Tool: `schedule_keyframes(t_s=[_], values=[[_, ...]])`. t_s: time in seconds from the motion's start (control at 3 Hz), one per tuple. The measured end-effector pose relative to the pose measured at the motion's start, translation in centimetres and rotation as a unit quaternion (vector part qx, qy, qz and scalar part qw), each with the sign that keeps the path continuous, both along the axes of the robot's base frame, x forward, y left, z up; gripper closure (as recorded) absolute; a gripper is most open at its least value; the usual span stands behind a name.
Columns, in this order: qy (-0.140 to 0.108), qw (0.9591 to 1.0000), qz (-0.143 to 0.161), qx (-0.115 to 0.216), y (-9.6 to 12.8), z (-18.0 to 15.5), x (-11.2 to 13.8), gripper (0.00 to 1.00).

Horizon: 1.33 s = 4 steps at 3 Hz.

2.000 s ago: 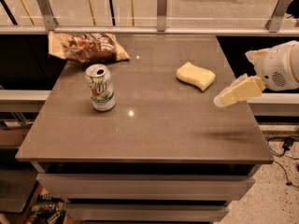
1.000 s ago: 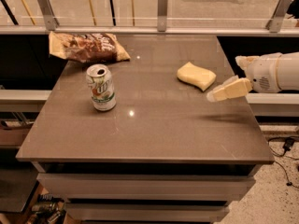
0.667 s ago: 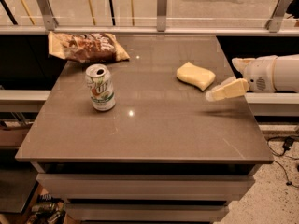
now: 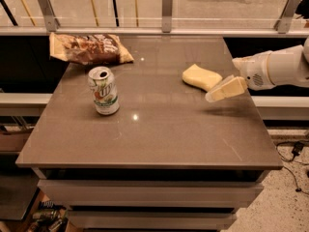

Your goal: Pick sponge

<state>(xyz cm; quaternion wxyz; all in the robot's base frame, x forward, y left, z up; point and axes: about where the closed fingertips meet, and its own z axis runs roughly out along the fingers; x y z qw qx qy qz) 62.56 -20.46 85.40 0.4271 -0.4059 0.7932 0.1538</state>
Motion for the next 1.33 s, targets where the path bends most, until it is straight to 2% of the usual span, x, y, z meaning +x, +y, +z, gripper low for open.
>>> schedule_keyframes(t_s=[0.33, 0.67, 1.33], values=[[0.007, 0.9992, -0.010, -0.039, 1.39, -0.01, 0.92, 0.00], [0.007, 0.9992, -0.010, -0.039, 1.40, -0.01, 0.93, 0.00], [0.015, 0.9990, -0.031, -0.028, 1.89, -0.77, 1.75, 0.00]])
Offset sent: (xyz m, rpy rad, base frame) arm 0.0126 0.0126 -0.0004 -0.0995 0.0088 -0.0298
